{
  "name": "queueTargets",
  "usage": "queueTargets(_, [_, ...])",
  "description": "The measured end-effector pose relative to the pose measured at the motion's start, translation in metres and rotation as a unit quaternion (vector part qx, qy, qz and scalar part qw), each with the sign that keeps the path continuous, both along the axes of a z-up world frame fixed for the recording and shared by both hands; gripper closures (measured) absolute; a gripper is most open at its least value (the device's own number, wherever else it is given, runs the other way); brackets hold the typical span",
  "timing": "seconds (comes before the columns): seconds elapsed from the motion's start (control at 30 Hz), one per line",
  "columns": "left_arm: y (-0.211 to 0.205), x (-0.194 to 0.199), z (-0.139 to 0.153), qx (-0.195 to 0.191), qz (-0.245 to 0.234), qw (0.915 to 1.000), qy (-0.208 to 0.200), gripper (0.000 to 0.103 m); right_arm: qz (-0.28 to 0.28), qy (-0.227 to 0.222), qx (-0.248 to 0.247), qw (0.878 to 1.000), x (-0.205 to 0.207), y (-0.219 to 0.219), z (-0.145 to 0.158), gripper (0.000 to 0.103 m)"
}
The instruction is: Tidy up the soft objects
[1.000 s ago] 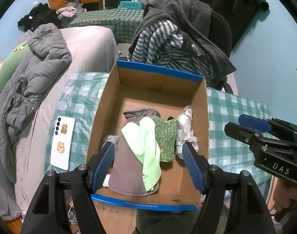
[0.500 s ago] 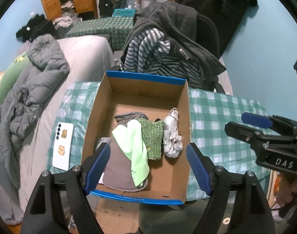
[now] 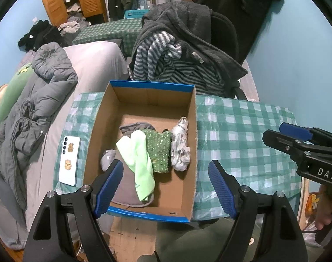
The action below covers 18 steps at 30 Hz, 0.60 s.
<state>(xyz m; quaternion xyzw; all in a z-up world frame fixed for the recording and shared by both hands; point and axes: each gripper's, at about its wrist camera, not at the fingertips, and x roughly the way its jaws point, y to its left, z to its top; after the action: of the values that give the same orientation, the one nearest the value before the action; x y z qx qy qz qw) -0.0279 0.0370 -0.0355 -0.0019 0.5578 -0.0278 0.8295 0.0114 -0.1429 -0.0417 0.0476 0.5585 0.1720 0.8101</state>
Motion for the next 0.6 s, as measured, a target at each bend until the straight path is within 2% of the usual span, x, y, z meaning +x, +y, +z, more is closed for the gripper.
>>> queueTargets(0.6, [-0.027, -0.001, 0.009, 0.011, -0.021, 0.9997, -0.005, 0.022, -0.013, -0.006, -0.010, 1.000, -0.013, -0.021, 0.007, 0.041])
